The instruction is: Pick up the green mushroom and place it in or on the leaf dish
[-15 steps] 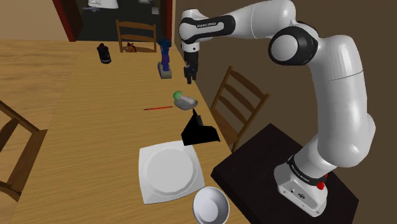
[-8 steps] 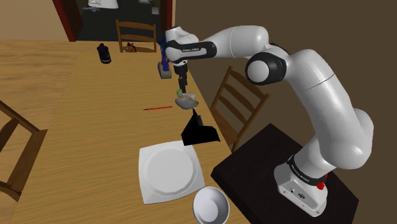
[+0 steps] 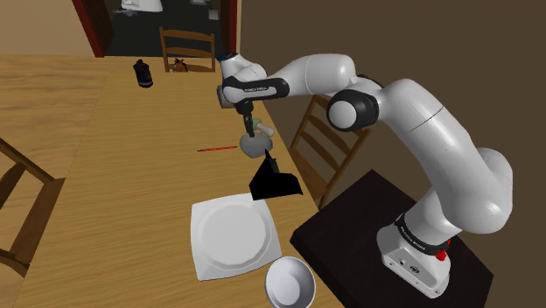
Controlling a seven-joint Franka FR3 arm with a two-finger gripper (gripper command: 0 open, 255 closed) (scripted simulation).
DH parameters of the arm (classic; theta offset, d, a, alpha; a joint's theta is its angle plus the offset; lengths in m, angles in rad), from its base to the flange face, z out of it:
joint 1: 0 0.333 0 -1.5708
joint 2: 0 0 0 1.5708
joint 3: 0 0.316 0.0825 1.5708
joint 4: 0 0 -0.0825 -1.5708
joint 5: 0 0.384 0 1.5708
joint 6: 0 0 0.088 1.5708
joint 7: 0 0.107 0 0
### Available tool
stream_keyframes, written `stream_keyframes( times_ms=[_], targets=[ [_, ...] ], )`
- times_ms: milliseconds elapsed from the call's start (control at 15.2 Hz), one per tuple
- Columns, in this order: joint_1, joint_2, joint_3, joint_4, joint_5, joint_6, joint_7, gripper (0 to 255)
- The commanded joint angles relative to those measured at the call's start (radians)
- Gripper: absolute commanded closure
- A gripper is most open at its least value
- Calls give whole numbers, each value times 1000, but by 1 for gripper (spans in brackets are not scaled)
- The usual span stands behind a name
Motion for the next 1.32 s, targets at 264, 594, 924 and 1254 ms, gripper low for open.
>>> stream_keyframes(
  times_ms=[264,594,924,1254],
  targets=[
    [-6,-4,-1,-55,-4,51,7,0],
    [-6,-4,-1,-55,-4,51,7,0],
    [-6,-4,-1,-55,-4,51,7,255],
    [-6,-4,-1,-55,-4,51,7,255]
  ],
)
